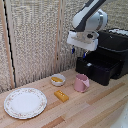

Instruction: Please go towards the air fryer and gently seize its handle using your gripper. Slowly reveal the interior of the air fryer by pulling the handle outward. Head to the bowl filled with hot dogs and firmly but gently grasp it. Carefully place it inside the now-open air fryer.

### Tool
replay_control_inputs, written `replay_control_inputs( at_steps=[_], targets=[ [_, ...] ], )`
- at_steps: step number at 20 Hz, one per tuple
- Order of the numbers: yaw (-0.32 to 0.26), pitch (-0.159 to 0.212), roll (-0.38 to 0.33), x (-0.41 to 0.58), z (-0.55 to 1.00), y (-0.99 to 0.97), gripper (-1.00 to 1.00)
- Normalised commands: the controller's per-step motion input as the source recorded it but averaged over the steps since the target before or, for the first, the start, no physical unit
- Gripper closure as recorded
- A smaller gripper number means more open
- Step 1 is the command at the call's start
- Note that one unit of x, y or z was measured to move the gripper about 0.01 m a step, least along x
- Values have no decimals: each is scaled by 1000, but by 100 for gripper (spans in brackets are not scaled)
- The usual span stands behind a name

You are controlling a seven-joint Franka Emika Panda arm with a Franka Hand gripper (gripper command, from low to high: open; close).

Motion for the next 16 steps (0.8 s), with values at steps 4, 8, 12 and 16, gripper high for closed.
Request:
replay_control_inputs(
  at_steps=[4,8,12,16],
  targets=[
    [253,62,135,349,0,227,-100],
    [231,59,76,310,-34,321,-100],
    [141,38,-7,201,-149,369,-100],
    [114,46,-39,188,-219,290,-100]
  ],
)
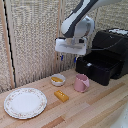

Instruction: Please go towards the air fryer and gently seize its handle using your gripper. Slowly reveal the interior of the air fryer by pulling the handle outward. Head to the bowl filled with hot dogs and firmly but gently grasp it. Carefully place it inside the now-open air fryer.

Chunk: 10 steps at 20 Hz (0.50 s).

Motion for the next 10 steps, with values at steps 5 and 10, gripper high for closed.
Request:
replay_control_inputs(
  at_steps=[5,10],
  targets=[
    [124,56,-160,196,-251,46,-100],
    [136,50,-192,173,-178,0,-100]
  ],
)
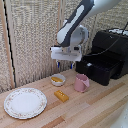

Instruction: Please go towards the air fryer and gently seize its handle using your gripper. Slowly reveal the interior of the air fryer by pulling the handle outward. Head to the bowl filled with hot dogs and firmly but gently grasp it. Carefully place it inside the now-open air fryer.

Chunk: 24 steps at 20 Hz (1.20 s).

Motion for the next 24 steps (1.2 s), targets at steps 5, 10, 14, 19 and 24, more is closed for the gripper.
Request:
replay_control_inputs(
  at_steps=[5,10,14,19,24],
  targets=[
    [146,72,-184,211,-258,0,-100],
    [168,65,-157,228,-287,-39,-100],
    [186,25,-124,184,-201,-113,-100],
    [179,7,-142,122,-118,-90,-100],
    [165,0,-127,129,-96,-106,-100]
  ],
)
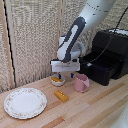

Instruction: Please go towards the air fryer and gently seize its handle using your gripper. Slowly reveal the interior of the air fryer by pulling the handle outward. Head to the bowl filled with hot dogs and firmly but gently grasp it. Carefully place it inside the now-open air fryer.

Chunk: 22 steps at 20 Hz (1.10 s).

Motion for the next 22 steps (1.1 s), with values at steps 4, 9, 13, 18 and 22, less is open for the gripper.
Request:
replay_control_inputs(
  at_steps=[4,9,13,18,22],
  targets=[
    [131,54,-36,146,-161,-106,100],
    [105,54,0,137,-145,-27,100],
    [81,10,2,52,-65,0,100],
    [-21,-21,4,2,36,0,100],
    [-99,-70,16,0,208,0,100]
  ],
)
